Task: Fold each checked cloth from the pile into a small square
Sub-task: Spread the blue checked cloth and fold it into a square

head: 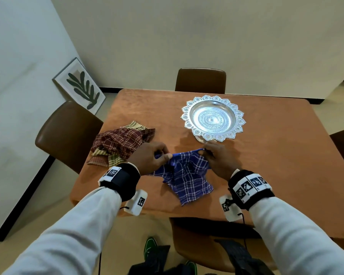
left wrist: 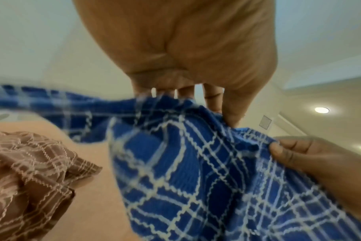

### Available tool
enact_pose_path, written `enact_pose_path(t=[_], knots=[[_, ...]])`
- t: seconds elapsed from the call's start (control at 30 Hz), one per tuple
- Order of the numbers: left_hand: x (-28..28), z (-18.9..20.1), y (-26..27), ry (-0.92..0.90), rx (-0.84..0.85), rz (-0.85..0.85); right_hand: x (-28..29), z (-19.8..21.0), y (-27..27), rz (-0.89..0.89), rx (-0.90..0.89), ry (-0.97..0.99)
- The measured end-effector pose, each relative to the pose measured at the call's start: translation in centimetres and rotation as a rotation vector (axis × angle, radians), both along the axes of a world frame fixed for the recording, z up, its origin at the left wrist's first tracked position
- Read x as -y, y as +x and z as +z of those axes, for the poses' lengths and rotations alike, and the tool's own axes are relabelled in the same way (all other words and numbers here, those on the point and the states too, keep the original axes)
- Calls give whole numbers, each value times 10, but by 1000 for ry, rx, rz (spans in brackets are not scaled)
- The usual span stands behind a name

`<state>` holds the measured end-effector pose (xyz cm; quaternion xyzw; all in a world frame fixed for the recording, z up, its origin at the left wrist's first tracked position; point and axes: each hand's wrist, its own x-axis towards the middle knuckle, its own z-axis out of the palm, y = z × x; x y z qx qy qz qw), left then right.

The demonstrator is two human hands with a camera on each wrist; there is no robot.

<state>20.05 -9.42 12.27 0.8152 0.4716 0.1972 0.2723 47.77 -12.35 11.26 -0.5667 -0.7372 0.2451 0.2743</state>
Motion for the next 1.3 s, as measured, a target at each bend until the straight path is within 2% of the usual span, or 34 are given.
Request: enact_pose_path(t=[0.17,0.3,0.4,0.5,0.57,0.63,0.7,0.8,0.87,1.0,1.07,1.17,1.23,1.3], knots=[[6,-6,25,-61,-39,-124,0,19,-13,26,-27,-23],[8,-21,52,84,-2,-85,-4,24,-14,82,-52,-109],[2,-17,46,109,14,16,-6,29,9,36,25,-137],[-6,-8,24,152,-154,9,-4,30,37,16,202,-150],[-13,-1,2,116,-223,-6,2,28,61,-88,247,-118],[-19,5,-24,112,-241,5,10,30,82,-190,136,-38],[-21,7,-36,138,-255,0,16,42,85,-170,18,13],[-10,-1,-9,45,-149,-70,17,60,53,-22,10,-87],[-2,-11,23,-4,-58,-157,16,63,27,78,70,-58],[10,-37,65,8,69,-254,18,59,-3,144,8,-46],[15,-46,63,-28,87,-219,23,59,-6,80,-54,-5],[14,-58,34,-115,83,-70,29,62,7,-49,-85,28],[9,-61,5,-121,87,26,33,62,21,-97,-82,26],[4,-55,-23,-83,25,65,35,63,33,-99,-2,4]])
